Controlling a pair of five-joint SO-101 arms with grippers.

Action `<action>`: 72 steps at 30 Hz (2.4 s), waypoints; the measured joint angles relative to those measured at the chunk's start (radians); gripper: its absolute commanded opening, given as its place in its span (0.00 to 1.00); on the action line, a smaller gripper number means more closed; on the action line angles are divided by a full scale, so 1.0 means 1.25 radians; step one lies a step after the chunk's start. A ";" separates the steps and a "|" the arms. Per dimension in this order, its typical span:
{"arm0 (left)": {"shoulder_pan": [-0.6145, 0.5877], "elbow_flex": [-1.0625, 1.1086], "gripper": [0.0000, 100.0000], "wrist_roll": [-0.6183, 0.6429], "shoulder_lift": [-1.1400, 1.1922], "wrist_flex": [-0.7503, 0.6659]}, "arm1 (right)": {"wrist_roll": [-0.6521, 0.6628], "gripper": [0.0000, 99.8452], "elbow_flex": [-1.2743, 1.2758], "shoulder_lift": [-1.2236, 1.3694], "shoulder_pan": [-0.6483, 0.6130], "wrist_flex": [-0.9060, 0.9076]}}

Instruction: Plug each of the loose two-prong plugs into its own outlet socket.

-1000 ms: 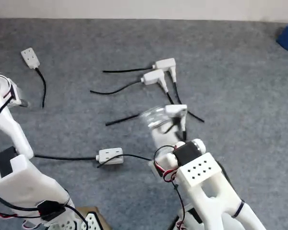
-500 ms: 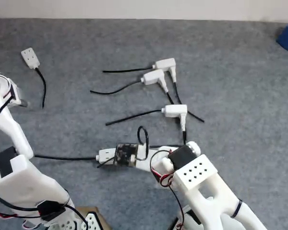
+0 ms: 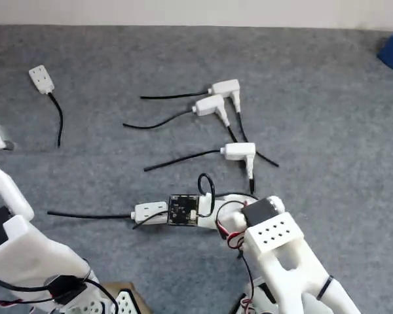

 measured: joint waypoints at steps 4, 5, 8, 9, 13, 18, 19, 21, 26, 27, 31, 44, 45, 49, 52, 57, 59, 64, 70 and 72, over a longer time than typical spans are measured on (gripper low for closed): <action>-0.004 0.000 0.21 -0.036 0.000 -0.004 | -0.005 0.24 0.005 0.000 -0.018 -0.011; -0.005 0.000 0.21 -0.039 0.000 -0.004 | -0.010 0.24 0.005 -0.001 -0.020 -0.014; -0.025 0.000 0.21 -0.044 0.000 -0.004 | -0.037 0.24 0.006 0.000 -0.021 -0.027; -0.029 0.000 0.21 -0.044 0.000 -0.004 | -0.047 0.24 0.007 0.000 -0.021 -0.037; -0.047 0.000 0.20 -0.052 0.000 -0.004 | -0.099 0.24 0.007 0.000 -0.021 -0.056; -0.052 0.000 0.21 -0.090 0.000 -0.004 | -0.118 0.24 0.007 0.000 -0.053 -0.056; -0.052 0.000 0.21 -0.092 0.000 -0.004 | -0.119 0.24 0.007 0.000 -0.055 -0.056; -0.053 0.000 0.21 -0.095 0.000 -0.004 | -0.119 0.24 0.007 0.000 -0.056 -0.056; -0.064 0.000 0.21 -0.096 0.000 -0.004 | -0.119 0.24 0.016 0.000 -0.058 -0.056; -0.068 0.000 0.21 -0.096 0.000 -0.004 | -0.119 0.24 0.026 0.000 -0.058 -0.056; -0.066 0.000 0.21 -0.096 0.000 -0.004 | -0.120 0.24 0.059 0.000 -0.058 -0.086; -0.088 0.000 0.21 -0.097 0.000 -0.004 | -0.122 0.24 0.093 0.000 -0.047 -0.149; -0.091 0.000 0.21 -0.097 0.000 -0.004 | -0.122 0.24 0.097 0.000 -0.042 -0.152; -0.096 0.000 0.21 -0.115 0.000 -0.004 | -0.122 0.24 0.109 0.000 -0.038 -0.156; -0.096 0.000 0.21 -0.123 0.000 -0.004 | -0.122 0.24 0.110 0.000 -0.037 -0.156; -0.115 0.000 0.21 -0.124 0.000 -0.004 | -0.122 0.24 0.110 0.000 -0.033 -0.156; -0.122 0.000 0.21 -0.125 0.000 -0.004 | -0.122 0.24 0.110 0.000 -0.033 -0.156; -0.133 0.000 0.21 -0.125 0.000 -0.004 | -0.122 0.24 0.122 0.000 -0.033 -0.156; -0.134 0.000 0.21 -0.125 0.000 -0.004 | -0.122 0.24 0.195 -0.001 -0.033 -0.209; -0.133 0.000 0.21 -0.125 0.000 -0.004 | -0.122 0.24 0.198 -0.002 -0.033 -0.215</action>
